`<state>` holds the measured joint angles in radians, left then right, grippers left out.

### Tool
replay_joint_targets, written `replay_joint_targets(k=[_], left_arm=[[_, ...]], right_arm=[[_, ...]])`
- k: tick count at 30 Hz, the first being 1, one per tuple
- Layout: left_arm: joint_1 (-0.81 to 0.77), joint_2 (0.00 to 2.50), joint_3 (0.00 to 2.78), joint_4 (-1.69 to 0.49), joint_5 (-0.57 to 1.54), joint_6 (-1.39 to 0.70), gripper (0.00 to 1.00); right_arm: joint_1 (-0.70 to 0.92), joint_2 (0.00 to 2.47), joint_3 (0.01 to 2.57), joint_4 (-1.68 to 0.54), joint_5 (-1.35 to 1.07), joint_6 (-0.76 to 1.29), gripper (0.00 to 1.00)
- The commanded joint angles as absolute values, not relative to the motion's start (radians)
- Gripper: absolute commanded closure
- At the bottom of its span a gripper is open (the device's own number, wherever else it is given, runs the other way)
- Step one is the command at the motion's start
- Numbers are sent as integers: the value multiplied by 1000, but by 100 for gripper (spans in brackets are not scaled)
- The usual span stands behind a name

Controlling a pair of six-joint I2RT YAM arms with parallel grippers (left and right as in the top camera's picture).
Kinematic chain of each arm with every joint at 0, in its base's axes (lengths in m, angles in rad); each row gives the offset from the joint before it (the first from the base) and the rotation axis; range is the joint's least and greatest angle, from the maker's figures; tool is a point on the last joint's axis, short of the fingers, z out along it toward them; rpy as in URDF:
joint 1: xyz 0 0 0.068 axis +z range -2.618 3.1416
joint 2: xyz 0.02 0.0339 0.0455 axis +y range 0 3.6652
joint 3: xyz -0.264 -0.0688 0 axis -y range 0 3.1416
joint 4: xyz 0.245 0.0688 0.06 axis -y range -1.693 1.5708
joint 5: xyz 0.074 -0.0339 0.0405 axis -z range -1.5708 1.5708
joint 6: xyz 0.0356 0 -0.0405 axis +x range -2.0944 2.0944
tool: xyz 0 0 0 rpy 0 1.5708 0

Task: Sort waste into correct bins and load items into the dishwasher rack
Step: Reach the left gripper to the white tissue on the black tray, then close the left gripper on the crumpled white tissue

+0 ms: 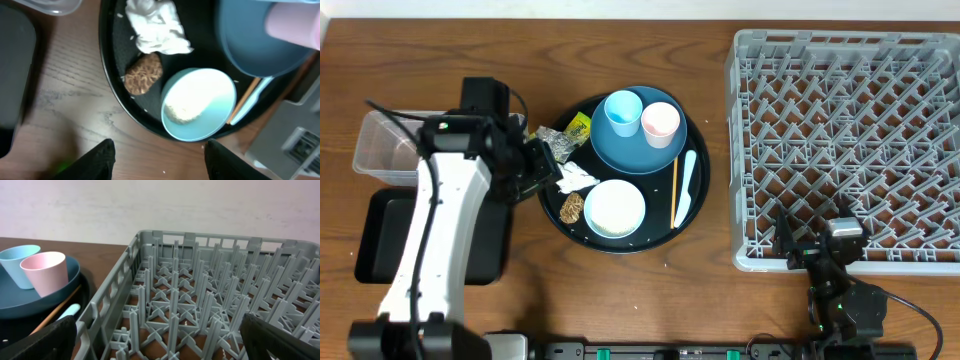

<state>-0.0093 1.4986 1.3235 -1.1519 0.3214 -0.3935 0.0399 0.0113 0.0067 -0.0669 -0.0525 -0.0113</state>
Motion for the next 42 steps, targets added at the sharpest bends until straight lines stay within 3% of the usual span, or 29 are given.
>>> replay_joint_targets(k=[1,13,24,42], left_arm=[[-6,1538,1296,-1137,294,-451,41],[-104,1625,1260,-982,188,-474,45],[-244,1652,1260,-938,-161,-672,45],[-243,1801,1260,-822,-61,-629,44]], right_arm=[[44,7,5,-71,-50,-20,1],[44,7,5,-71,-50,-20,1],[44,7,5,-71,-50,-20,1],[45,9,6,-71,-49,-20,1]])
